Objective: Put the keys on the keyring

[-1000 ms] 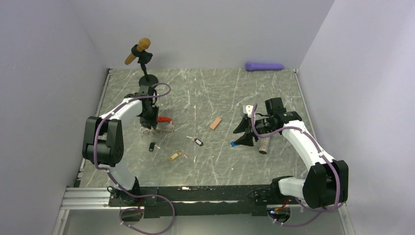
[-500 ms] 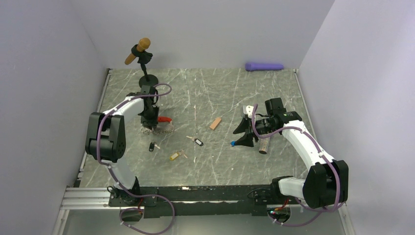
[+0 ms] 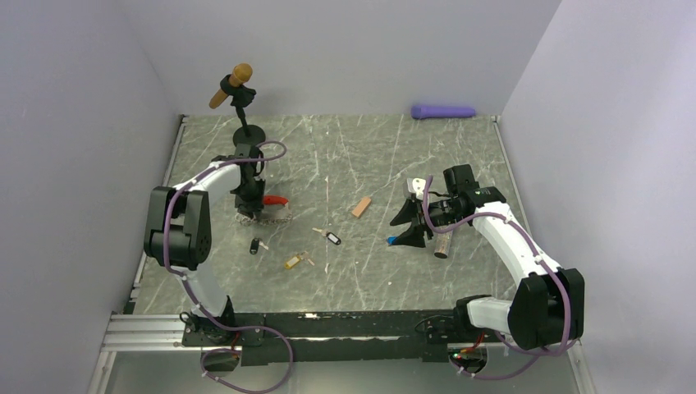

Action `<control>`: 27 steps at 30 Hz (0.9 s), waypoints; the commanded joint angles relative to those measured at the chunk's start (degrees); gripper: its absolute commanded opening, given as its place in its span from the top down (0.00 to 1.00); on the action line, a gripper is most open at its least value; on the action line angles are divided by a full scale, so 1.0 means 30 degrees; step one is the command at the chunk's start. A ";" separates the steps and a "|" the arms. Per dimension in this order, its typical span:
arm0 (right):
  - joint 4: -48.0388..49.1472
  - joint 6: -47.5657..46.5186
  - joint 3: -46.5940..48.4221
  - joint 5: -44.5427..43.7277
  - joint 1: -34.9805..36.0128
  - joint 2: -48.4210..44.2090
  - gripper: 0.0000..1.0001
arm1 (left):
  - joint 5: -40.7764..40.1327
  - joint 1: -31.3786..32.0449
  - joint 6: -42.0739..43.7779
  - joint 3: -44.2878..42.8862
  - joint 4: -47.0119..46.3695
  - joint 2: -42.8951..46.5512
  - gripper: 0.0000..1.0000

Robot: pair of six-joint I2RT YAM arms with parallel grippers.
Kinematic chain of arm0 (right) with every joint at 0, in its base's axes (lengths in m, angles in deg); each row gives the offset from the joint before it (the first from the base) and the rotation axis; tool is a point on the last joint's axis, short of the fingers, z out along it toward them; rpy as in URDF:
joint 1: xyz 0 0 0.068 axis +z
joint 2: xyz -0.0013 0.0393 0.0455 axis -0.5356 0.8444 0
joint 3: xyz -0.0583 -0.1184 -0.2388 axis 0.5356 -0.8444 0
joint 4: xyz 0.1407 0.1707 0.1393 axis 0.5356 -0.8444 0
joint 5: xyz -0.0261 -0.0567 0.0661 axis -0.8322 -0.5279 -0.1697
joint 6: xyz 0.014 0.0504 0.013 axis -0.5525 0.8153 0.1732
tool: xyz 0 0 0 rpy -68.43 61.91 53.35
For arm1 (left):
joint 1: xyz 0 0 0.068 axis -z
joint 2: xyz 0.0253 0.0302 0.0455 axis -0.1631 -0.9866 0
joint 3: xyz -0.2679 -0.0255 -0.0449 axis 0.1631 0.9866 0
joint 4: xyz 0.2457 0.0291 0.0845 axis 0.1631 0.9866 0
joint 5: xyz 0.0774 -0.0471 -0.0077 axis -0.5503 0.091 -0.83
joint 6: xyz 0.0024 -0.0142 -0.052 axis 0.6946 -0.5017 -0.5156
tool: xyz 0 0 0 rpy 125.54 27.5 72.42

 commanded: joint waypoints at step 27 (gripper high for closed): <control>-0.0242 -0.0906 0.0657 0.0887 0.0133 -0.0338 0.40 | 0.3831 0.0347 0.0463 -0.0365 -0.0881 0.0687 0.73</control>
